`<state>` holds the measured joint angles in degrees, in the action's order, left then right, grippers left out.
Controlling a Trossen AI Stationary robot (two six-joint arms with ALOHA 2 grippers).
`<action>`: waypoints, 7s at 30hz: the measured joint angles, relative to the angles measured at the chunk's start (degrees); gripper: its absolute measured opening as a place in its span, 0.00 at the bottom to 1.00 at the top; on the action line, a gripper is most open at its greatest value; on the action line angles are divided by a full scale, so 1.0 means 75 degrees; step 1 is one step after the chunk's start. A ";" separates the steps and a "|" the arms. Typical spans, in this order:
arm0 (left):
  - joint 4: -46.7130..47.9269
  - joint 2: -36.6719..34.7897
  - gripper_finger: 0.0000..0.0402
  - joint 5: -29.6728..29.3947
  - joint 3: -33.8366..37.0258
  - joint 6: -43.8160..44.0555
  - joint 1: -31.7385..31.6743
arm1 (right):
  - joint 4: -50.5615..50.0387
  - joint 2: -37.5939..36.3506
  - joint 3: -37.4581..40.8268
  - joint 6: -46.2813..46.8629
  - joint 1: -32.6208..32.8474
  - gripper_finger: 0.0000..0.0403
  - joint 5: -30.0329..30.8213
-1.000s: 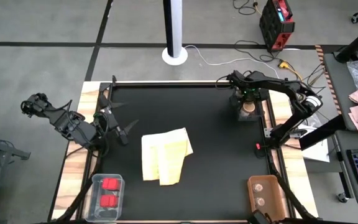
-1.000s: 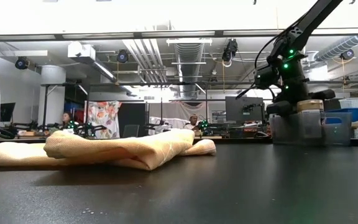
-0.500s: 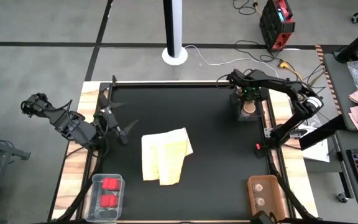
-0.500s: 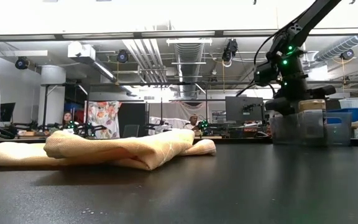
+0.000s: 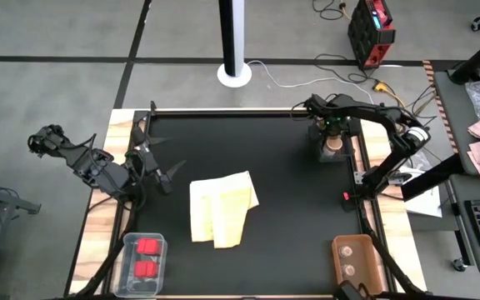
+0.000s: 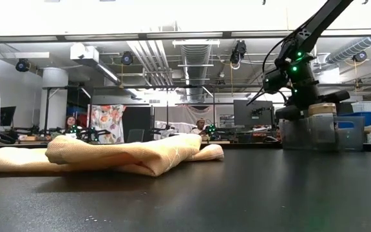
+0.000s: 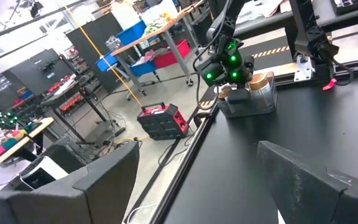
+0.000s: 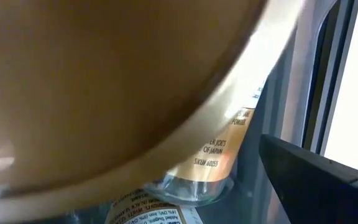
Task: Sort spices by type
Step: Adjust the golden spice bottles in the black bin
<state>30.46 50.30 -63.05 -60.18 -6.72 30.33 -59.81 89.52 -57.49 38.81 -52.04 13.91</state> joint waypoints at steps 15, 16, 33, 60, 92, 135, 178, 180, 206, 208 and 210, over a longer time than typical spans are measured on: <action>0.0085 -0.0019 0.77 0.0001 0.0000 -0.0167 0.0001 | 0.0223 0.0189 0.0007 -0.1355 0.0002 0.88 -0.0227; 0.0082 -0.0023 0.77 0.0000 0.0000 -0.0203 0.0003 | 0.0163 0.0182 -0.0006 -0.1557 0.0011 0.88 -0.0238; 0.0085 -0.0037 0.77 -0.0002 0.0000 -0.0258 0.0000 | 0.0024 -0.0012 -0.0255 -0.0315 0.0001 0.72 0.0053; 0.0077 -0.0034 0.77 -0.0002 0.0000 -0.0331 0.0000 | 0.0108 0.0206 0.0061 -0.0566 -0.0010 0.37 0.0284; 0.0064 -0.0034 0.77 -0.0002 0.0000 -0.0235 0.0000 | 0.0269 0.0110 0.0182 -0.0735 0.0054 0.79 0.0269; -0.0187 0.1252 0.77 0.0360 0.1191 0.2167 0.0465 | 0.0233 -0.0112 0.0166 -0.0910 0.0191 0.59 0.0699; -0.0210 0.0513 0.77 -0.1340 0.2289 0.0213 0.0571 | 0.0188 0.0327 0.0210 -0.1550 0.0207 0.81 -0.0023; -0.0210 0.0369 0.77 -0.1340 0.2406 0.0180 0.0571 | 0.0191 0.0364 0.0210 -0.1514 0.0211 0.82 -0.0033; -0.0256 -0.0854 0.77 -0.2219 0.3157 -0.0172 0.0548 | -0.1204 -0.0813 -0.0360 -0.0687 0.0240 0.52 -0.0453; -0.0265 -0.0873 0.77 -0.2216 0.3156 -0.0172 0.0545 | -0.1208 -0.0953 -0.0414 -0.0686 0.0240 0.51 -0.0441; -0.0271 -0.0873 0.77 -0.2205 0.3159 -0.0151 0.0542 | -0.1207 -0.1113 -0.0456 -0.0672 0.0240 0.50 -0.0425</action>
<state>28.42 43.75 -79.59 -36.49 -7.85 34.39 -68.86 81.17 -60.91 33.77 -50.24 10.72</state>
